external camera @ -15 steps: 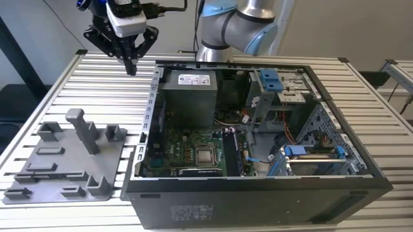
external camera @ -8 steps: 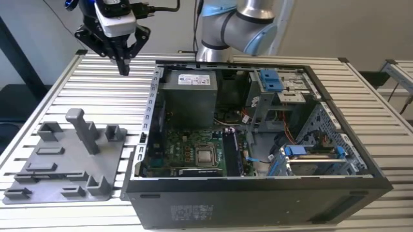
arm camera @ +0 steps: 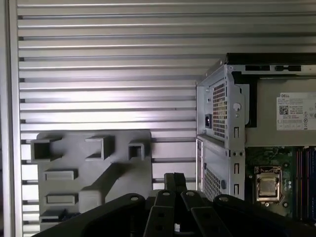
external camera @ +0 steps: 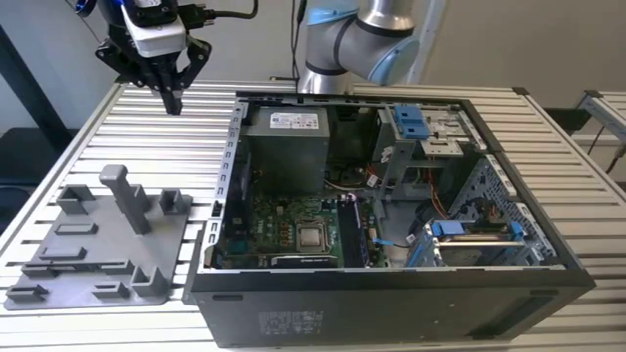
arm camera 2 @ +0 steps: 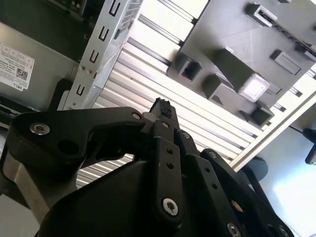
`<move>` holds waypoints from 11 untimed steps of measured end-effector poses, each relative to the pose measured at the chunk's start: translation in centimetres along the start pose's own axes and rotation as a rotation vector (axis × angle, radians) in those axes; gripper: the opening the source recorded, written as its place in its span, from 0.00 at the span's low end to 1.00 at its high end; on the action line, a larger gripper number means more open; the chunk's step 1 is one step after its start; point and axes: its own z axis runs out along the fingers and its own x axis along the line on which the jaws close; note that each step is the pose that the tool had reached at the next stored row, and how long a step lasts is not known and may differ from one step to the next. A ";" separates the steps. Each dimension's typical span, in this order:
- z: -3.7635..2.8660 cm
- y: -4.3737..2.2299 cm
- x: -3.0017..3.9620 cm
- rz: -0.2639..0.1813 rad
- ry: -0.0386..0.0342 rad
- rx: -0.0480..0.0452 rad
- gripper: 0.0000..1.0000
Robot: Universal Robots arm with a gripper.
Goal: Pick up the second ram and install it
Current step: 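Reach for the second ram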
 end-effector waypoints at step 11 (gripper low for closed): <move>0.11 -0.08 2.14 -0.009 0.0004 -0.0003 0.11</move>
